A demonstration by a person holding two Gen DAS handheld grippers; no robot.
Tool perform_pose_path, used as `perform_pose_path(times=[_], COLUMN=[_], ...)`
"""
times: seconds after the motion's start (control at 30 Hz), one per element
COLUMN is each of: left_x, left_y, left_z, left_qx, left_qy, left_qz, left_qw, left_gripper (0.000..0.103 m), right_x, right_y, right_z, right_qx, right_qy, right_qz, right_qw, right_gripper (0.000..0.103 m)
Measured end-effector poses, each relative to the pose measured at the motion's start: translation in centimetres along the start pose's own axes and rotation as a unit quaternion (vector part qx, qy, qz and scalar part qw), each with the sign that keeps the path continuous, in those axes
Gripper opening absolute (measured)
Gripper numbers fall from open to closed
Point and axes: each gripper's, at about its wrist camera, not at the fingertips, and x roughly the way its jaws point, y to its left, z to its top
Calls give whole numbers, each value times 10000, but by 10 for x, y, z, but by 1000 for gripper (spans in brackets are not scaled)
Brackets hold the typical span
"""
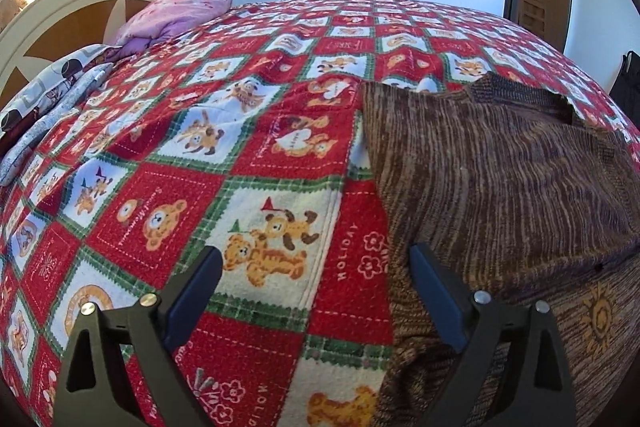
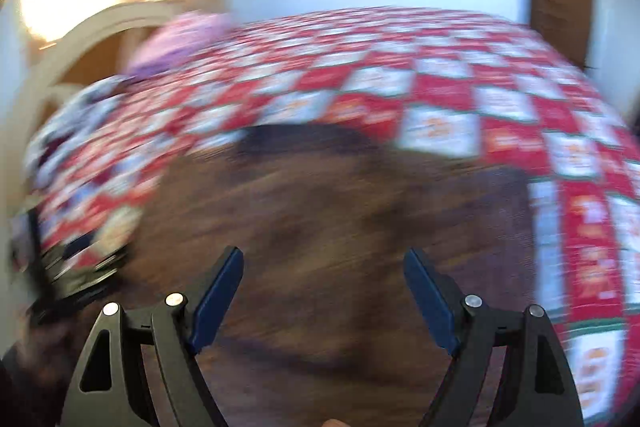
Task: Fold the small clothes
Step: 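Release the sleeve from the left tool onto the sweater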
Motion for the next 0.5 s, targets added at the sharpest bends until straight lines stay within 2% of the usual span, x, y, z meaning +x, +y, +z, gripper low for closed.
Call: perform_pose_path(times=[0.07,0.13,0.3,0.37,0.43,0.5], left_x=[0,-1,-2,-3,-4,-5], left_y=[1,3,5,4,5,7], left_z=[0,-1,-4,-4,-6,-7], left_qx=[-49,-107,-192,-182,-201,-258], left_qy=[15,25,47,35,24,31], left_qz=[-52,-120,-168,-98,-60,-94], left_qw=[10000,9999,9997,9998,9998,9996], left_gripper=[97,97,98,99,99,99], right_x=[3,9,5,-2,-14,-11], right_y=[7,7,11,16,15,13], right_z=[-14,-30,-43,-40,-30,-23], right_qx=[2,46,-385,-433,-322,-278], right_qy=[124,430,551,399,-50,-165], right_qz=[158,316,6,-127,-54,-228], right_qw=[9998,9986,9977,9982,9995,9992], right_gripper=[83,83,83,83,83,83])
